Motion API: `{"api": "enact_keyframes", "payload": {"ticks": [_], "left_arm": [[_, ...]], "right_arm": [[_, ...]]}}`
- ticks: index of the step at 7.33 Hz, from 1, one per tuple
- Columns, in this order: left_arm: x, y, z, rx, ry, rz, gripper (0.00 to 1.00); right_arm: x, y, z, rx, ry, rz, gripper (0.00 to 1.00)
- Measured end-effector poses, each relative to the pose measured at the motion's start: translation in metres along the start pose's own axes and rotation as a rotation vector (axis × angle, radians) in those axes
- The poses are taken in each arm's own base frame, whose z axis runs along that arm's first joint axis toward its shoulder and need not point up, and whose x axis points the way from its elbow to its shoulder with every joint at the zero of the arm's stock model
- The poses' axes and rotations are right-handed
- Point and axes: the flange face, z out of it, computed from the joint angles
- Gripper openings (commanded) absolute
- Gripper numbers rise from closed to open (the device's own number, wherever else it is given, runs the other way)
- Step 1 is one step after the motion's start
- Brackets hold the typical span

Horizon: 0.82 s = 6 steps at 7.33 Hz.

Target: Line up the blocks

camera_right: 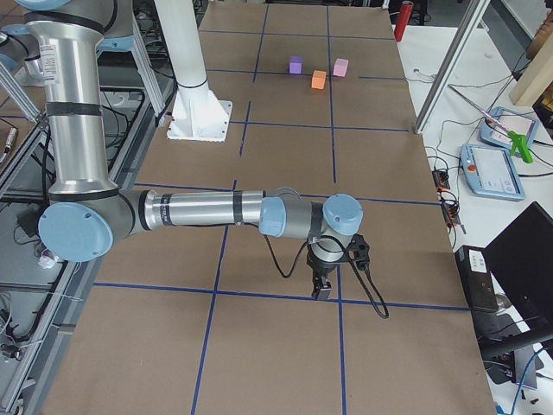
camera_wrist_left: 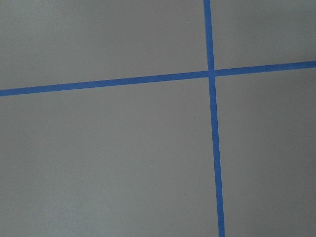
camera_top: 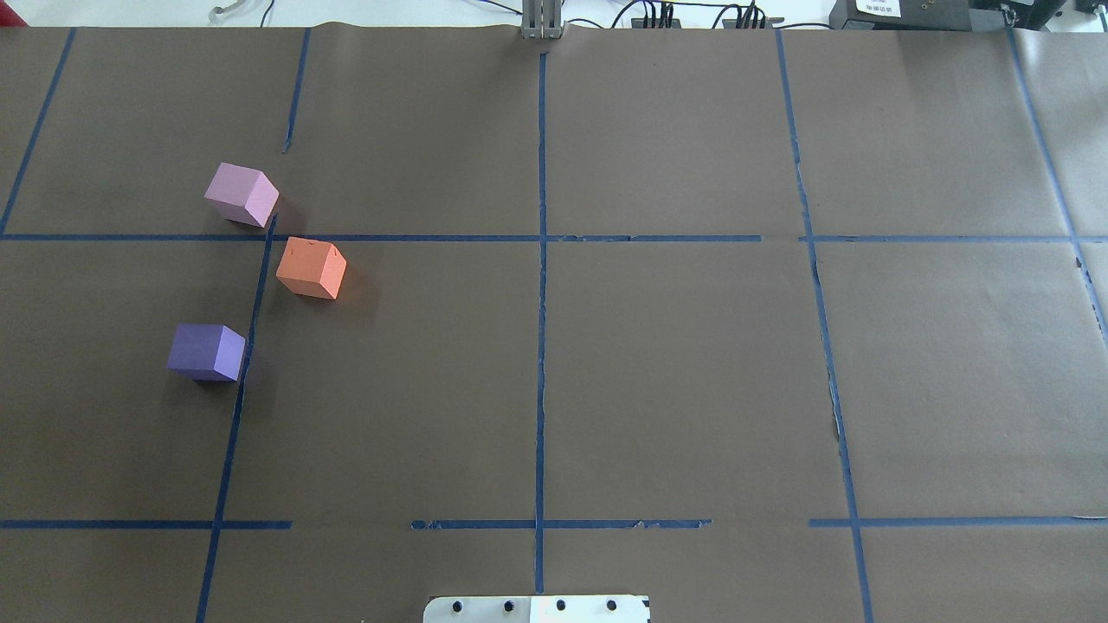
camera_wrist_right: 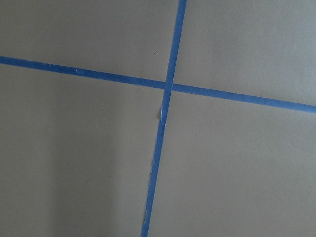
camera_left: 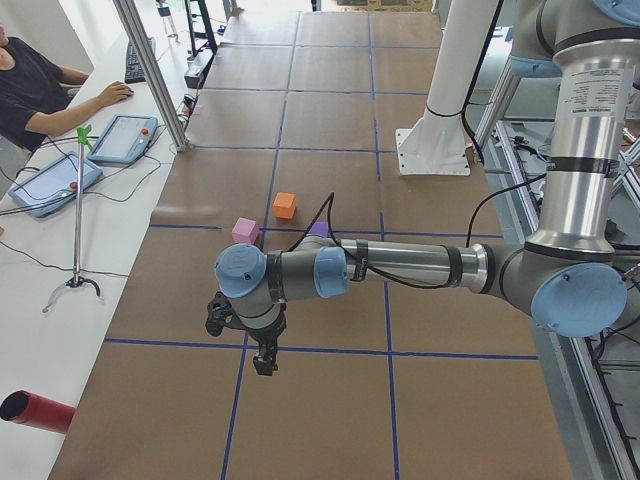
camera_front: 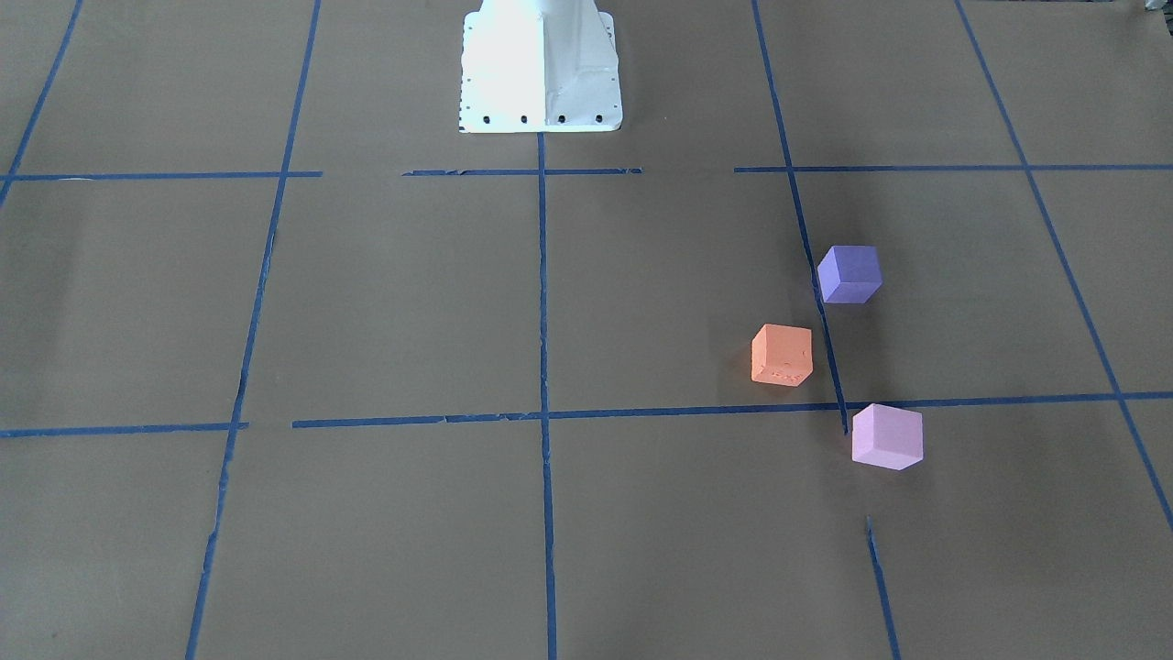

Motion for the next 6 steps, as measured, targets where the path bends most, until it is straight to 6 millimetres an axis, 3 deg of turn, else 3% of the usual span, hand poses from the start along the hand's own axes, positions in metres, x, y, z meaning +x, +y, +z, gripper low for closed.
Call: {"api": "enact_keyframes", "payload": {"ticks": [4, 6], "left_arm": [[0.006, -0.004, -0.006, 0.014, -0.002, 0.014, 1.0], [0.029, -0.012, -0.017, 0.041, 0.042, 0.004, 1.0]], "right_arm": [[0.0, 0.0, 0.0, 0.0, 0.0, 0.0, 1.0], [0.0, 0.0, 0.0, 0.0, 0.0, 0.0, 1.0]]}}
